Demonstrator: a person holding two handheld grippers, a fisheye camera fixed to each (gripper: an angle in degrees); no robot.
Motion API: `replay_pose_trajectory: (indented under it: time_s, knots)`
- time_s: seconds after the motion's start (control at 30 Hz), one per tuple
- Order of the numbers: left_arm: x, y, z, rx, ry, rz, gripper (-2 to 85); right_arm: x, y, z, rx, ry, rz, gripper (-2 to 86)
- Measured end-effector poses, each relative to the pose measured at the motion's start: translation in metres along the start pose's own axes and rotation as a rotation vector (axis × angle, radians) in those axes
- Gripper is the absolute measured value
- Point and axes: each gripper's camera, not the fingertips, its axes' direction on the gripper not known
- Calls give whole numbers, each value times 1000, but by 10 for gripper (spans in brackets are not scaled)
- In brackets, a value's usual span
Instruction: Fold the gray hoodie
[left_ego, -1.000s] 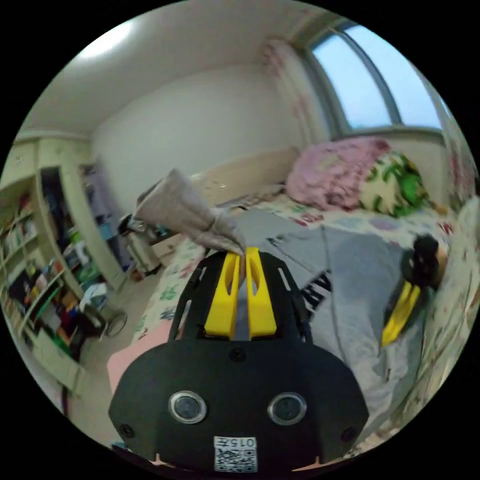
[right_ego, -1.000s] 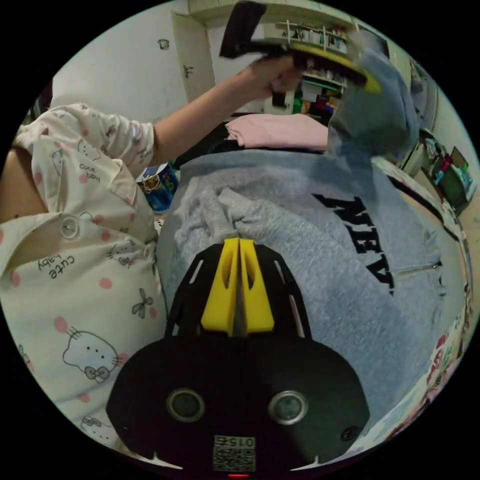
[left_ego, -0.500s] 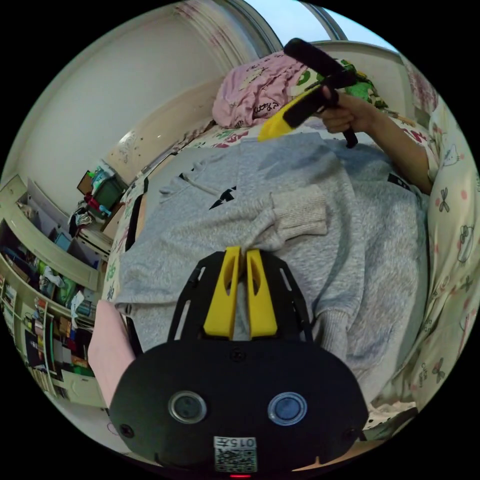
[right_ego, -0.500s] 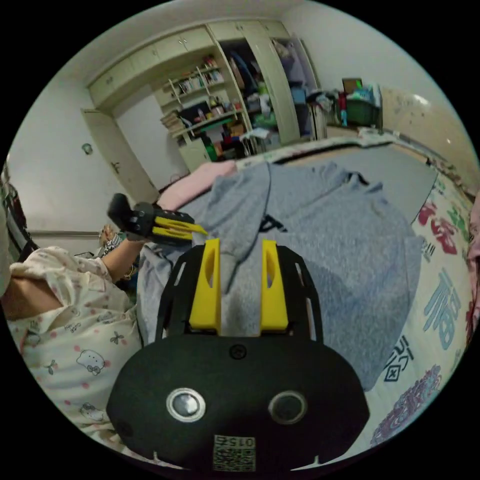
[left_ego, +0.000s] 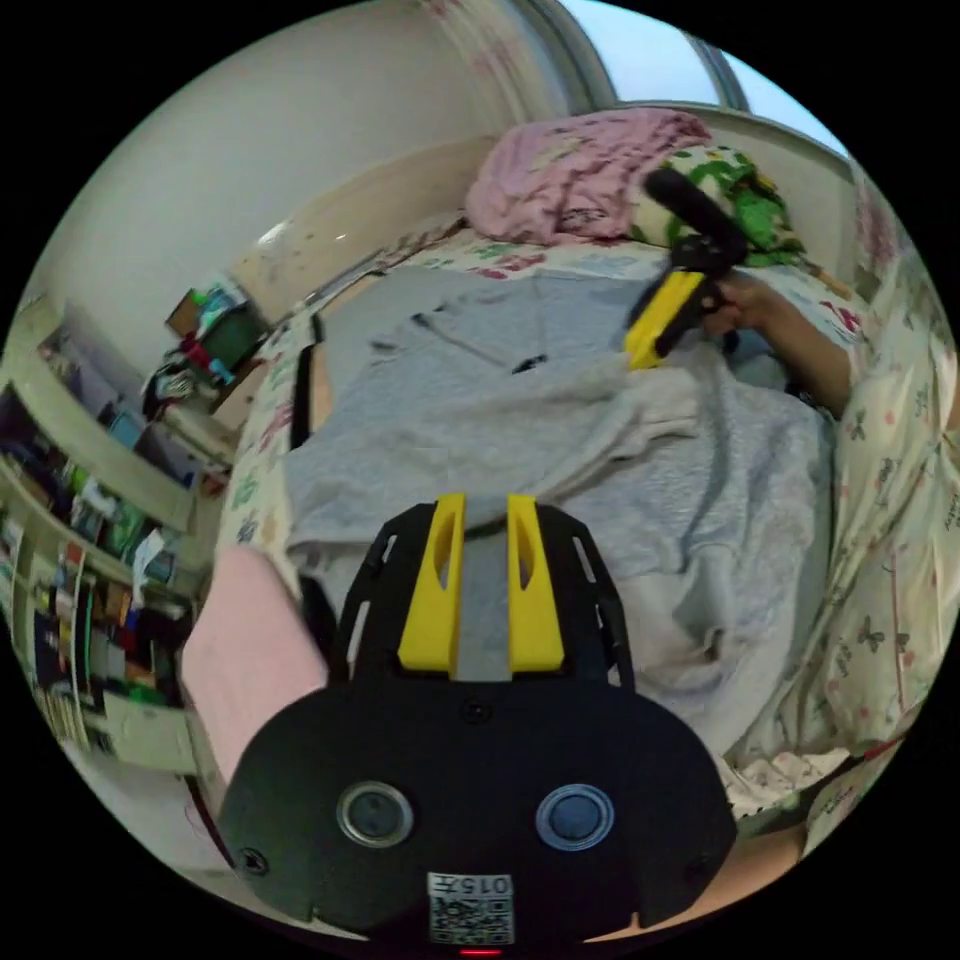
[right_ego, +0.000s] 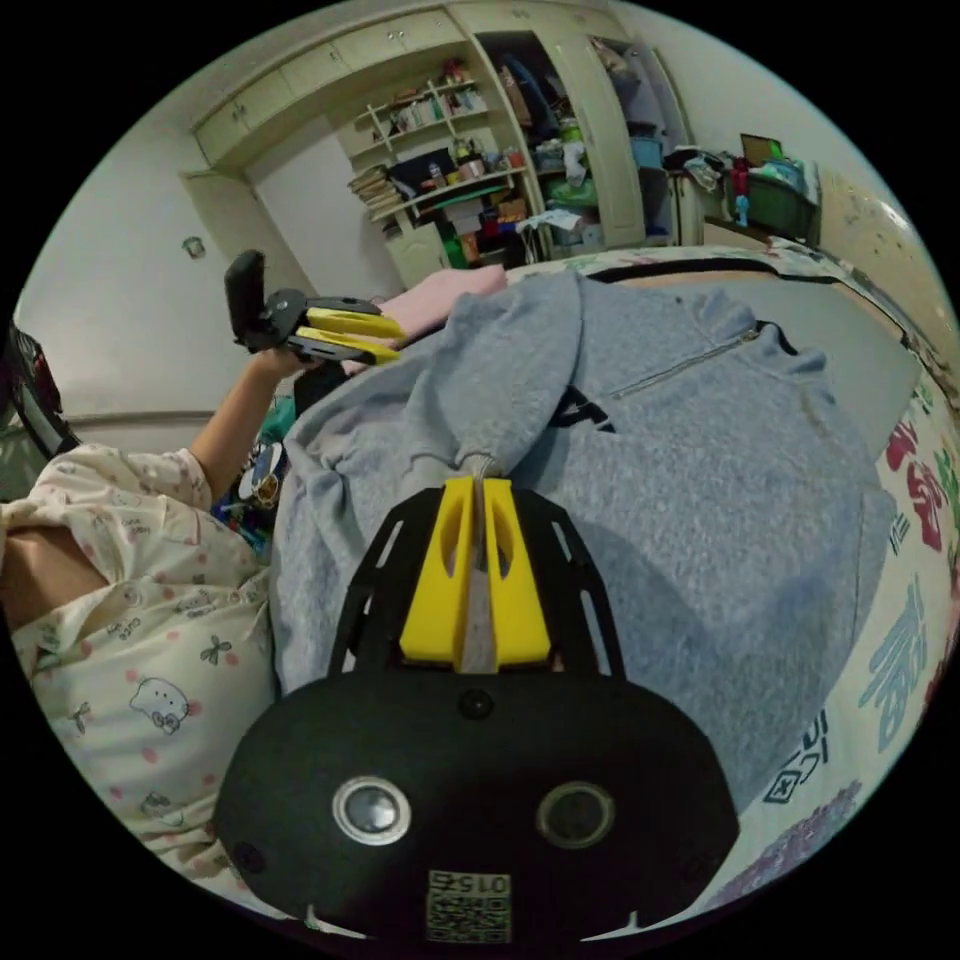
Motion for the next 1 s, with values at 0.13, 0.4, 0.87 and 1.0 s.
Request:
replay_pose_trajectory:
  time_s: [0.13, 0.4, 0.87, 1.0]
  knots:
    - [-69, 11, 36, -122, -187, -224, 83, 6, 4, -37, 122, -18, 25, -3]
    - [-80, -15, 129, -300, -344, -180, 73, 5, 8, -65, 172, 57, 79, -4]
    - [-25, 49, 120, -114, -402, -222, 6, -91, -15, -3, 73, 273, -214, 82]
    - [-24, 62, 118, -102, -385, -242, 4, -86, -31, 66, -163, 293, -188, 105]
